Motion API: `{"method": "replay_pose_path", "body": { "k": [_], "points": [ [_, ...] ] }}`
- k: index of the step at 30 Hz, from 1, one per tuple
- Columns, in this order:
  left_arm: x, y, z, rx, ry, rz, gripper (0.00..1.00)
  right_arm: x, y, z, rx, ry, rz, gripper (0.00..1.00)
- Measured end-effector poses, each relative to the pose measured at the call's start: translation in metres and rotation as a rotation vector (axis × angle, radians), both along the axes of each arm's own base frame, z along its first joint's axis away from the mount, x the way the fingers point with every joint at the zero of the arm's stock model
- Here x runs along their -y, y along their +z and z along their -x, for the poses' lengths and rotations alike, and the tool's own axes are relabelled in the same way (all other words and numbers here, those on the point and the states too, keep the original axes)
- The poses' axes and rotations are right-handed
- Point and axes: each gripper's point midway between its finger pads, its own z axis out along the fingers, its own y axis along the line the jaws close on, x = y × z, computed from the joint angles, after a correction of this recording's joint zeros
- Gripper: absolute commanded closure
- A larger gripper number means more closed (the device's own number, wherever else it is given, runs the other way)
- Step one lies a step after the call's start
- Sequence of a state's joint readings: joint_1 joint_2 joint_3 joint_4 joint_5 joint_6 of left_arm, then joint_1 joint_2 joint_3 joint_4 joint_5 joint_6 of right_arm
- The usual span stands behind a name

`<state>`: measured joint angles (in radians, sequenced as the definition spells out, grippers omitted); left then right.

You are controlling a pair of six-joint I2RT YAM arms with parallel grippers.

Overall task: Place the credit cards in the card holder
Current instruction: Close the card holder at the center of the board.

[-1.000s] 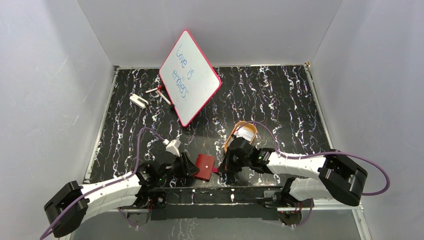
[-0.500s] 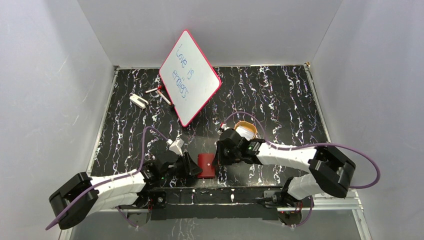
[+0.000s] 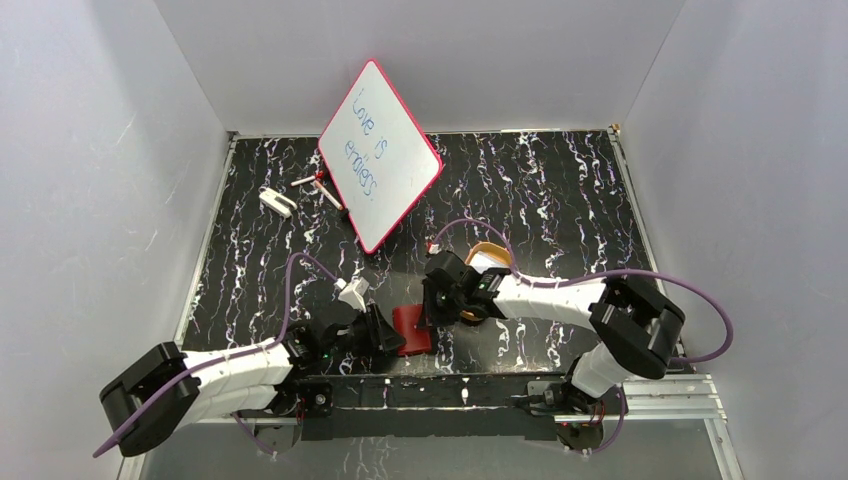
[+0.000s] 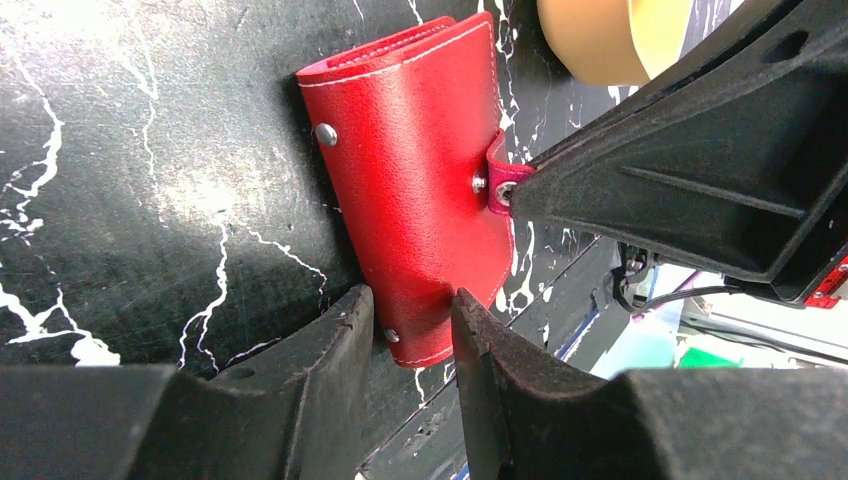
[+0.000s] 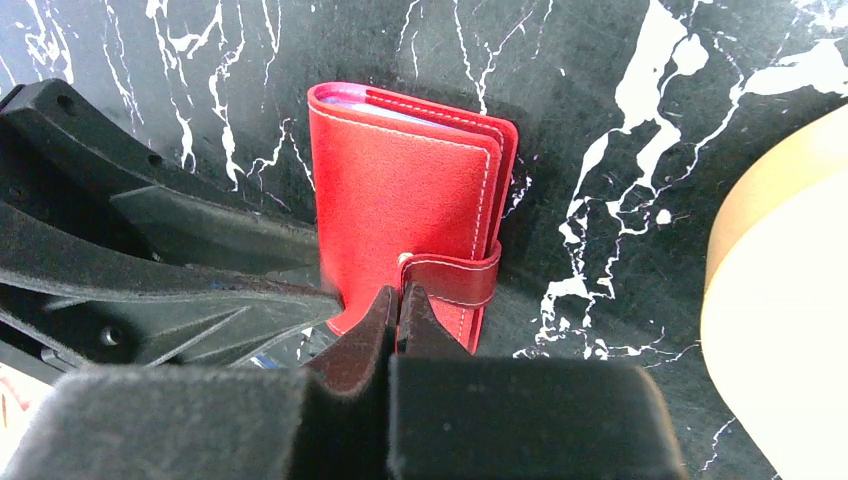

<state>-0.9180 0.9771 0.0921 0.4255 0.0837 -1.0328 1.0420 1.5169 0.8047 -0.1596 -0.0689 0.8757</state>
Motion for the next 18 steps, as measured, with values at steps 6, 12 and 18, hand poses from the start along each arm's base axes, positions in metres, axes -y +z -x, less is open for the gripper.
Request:
{"method": "replay_pose_path", "body": {
  "k": [6, 12, 18],
  "points": [
    [0.002, -0.001, 0.000, -0.001, -0.005, 0.006, 0.71, 0.002, 0.000, -0.005, 0.015, -0.018, 0.024, 1.00],
    [0.004, -0.004, 0.000, -0.009, -0.008, 0.008, 0.73, 0.003, -0.004, -0.008, 0.016, -0.025, 0.060, 1.00],
    [0.003, -0.003, 0.002, -0.014, -0.012, 0.009, 0.73, 0.002, -0.002, -0.018, 0.045, -0.012, 0.119, 1.00]
  ]
}}
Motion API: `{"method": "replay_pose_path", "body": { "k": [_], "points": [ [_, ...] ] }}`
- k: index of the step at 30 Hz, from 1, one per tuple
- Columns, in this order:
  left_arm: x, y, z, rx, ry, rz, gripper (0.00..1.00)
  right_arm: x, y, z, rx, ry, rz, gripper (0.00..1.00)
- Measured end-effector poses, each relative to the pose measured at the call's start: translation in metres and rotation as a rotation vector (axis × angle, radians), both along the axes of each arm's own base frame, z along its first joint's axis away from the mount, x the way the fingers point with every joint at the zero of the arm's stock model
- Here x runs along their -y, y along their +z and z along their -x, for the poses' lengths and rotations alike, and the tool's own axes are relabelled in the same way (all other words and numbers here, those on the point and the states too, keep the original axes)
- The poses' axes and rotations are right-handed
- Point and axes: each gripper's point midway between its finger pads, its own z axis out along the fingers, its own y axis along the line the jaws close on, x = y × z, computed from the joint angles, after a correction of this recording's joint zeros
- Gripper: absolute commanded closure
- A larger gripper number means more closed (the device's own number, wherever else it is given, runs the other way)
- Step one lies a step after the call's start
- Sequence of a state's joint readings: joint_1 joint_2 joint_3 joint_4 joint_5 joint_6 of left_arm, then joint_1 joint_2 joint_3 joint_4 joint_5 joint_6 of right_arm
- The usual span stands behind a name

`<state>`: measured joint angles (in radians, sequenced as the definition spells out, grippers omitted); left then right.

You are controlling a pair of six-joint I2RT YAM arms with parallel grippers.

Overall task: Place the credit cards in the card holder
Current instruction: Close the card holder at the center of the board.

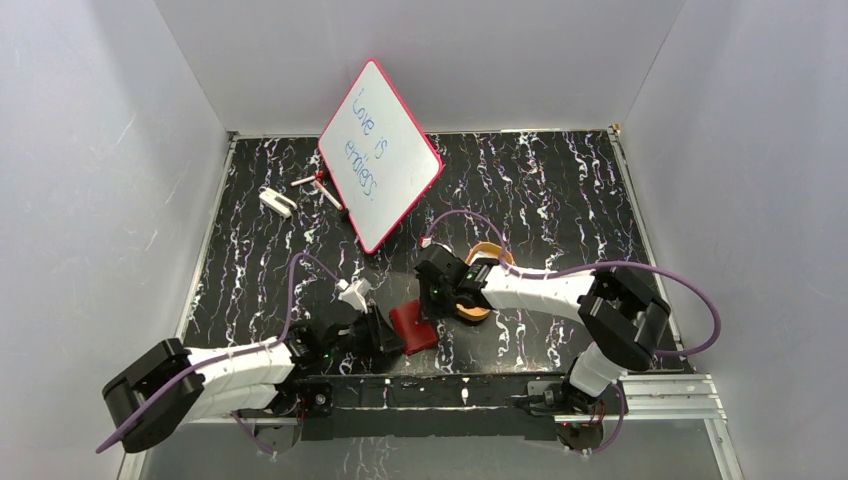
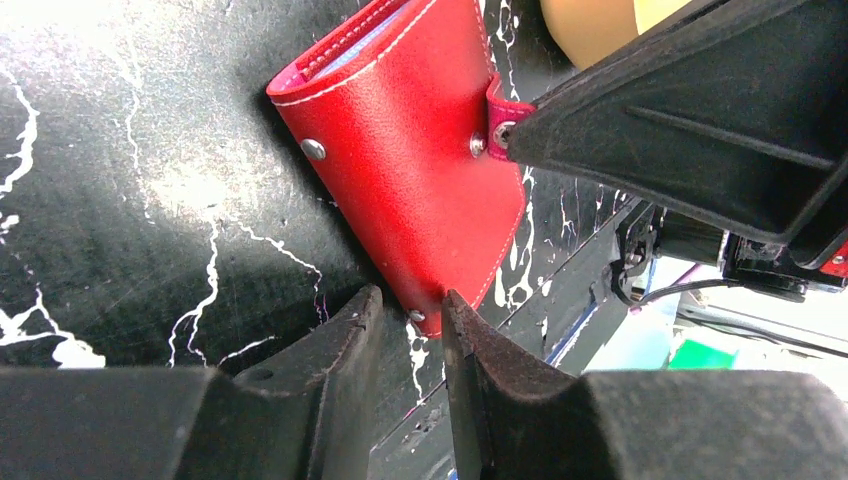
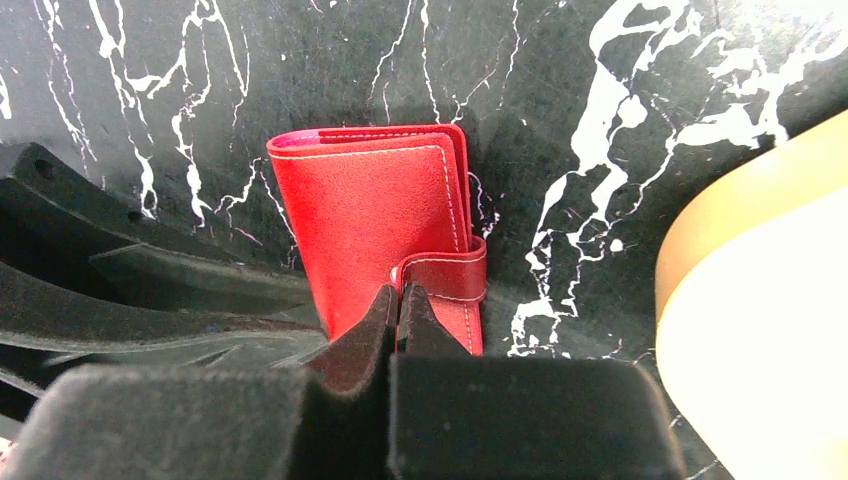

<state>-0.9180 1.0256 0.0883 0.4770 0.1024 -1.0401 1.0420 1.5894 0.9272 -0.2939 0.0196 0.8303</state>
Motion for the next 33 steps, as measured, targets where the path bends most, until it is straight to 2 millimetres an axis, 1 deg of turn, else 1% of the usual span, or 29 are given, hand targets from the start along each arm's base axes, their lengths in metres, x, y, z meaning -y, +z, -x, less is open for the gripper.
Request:
{"method": "replay_pose_path", "body": {
  "k": [2, 4, 6, 9, 11, 12, 13, 15, 19, 22, 26, 33],
  "points": [
    [-0.002, 0.002, 0.001, -0.001, -0.001, -0.003, 0.73, 0.001, 0.002, -0.002, 0.012, 0.010, 0.014, 1.00],
    [-0.002, 0.010, 0.001, 0.008, -0.001, 0.007, 0.73, 0.003, 0.003, -0.003, 0.020, 0.020, 0.029, 1.00],
    [0.000, 0.024, -0.001, 0.032, 0.003, 0.038, 0.73, 0.006, 0.002, -0.003, 0.026, 0.031, 0.046, 1.00],
    [0.007, 0.054, -0.008, 0.083, 0.012, 0.107, 0.73, 0.010, 0.002, -0.003, 0.033, 0.047, 0.068, 1.00],
    [0.011, 0.065, -0.011, 0.098, 0.016, 0.130, 0.74, 0.011, 0.002, -0.003, 0.037, 0.055, 0.076, 1.00],
    [0.012, 0.067, -0.012, 0.100, 0.018, 0.132, 0.75, 0.012, 0.002, -0.003, 0.037, 0.058, 0.081, 1.00],
    [0.014, 0.066, -0.014, 0.098, 0.019, 0.129, 0.75, 0.012, 0.002, -0.003, 0.039, 0.061, 0.083, 1.00],
    [0.015, 0.060, -0.015, 0.081, 0.022, 0.103, 0.77, 0.013, 0.002, -0.004, 0.043, 0.066, 0.090, 1.00],
    [0.012, 0.033, -0.018, 0.030, 0.038, 0.017, 0.78, 0.013, -0.001, -0.006, 0.048, 0.067, 0.105, 1.00],
    [0.009, 0.022, -0.019, 0.013, 0.055, -0.022, 0.80, 0.013, -0.003, -0.007, 0.045, 0.067, 0.114, 1.00],
    [0.007, 0.017, -0.025, 0.019, 0.083, -0.037, 0.82, 0.011, -0.003, -0.008, 0.046, 0.073, 0.119, 1.00],
    [0.007, 0.010, -0.028, 0.012, 0.096, -0.054, 0.83, 0.004, -0.003, -0.012, 0.052, 0.088, 0.124, 1.00]
  ]
}}
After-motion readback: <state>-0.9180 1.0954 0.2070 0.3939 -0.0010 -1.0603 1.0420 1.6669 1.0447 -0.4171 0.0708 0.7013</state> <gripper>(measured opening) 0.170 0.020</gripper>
